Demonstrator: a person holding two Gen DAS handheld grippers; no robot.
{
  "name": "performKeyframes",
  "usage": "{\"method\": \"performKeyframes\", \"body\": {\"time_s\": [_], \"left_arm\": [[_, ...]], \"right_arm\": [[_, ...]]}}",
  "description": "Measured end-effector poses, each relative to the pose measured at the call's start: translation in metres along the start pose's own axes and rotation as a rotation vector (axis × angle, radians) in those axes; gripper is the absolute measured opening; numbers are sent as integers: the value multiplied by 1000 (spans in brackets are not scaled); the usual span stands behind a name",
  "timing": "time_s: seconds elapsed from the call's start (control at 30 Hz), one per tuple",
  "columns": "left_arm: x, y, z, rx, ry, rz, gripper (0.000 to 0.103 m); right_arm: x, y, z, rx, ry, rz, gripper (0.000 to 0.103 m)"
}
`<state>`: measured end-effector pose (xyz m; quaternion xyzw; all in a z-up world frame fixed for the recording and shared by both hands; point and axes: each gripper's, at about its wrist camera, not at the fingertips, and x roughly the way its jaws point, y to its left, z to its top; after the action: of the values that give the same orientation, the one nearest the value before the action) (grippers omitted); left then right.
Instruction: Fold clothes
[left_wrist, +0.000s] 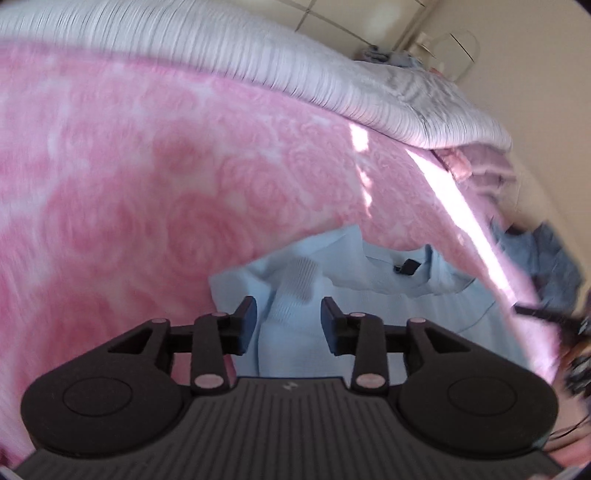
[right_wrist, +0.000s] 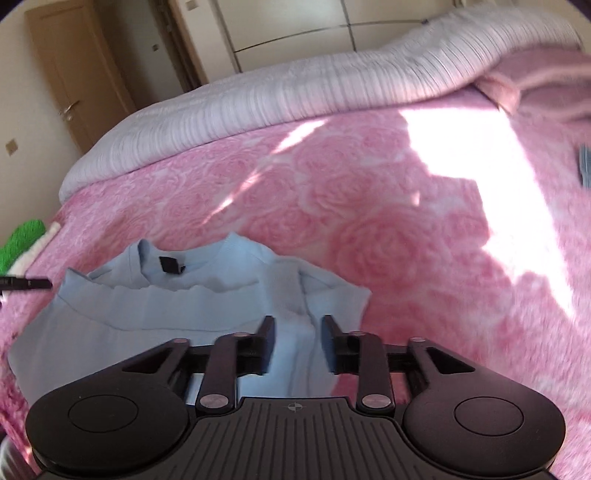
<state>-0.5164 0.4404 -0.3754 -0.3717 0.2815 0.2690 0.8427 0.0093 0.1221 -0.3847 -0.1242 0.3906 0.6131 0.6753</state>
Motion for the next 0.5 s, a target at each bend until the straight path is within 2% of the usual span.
{"method": "performKeyframes", "body": {"time_s": [0.13,0.3,0.43,0.5], "left_arm": [[12,7,0,-33,11,-19,33],[24,0,1,39,32,-10,33],[34,-1,-5,83,56,5,33],[37,-2,-9,105,62,10,33]], "right_arm": [[-4,-18,1,98,-20,72,40],[1,-26,9,148,-35,134,40],[21,-30,8,156,24,168,40],[33,-31,5,150,51,143,40]]}}
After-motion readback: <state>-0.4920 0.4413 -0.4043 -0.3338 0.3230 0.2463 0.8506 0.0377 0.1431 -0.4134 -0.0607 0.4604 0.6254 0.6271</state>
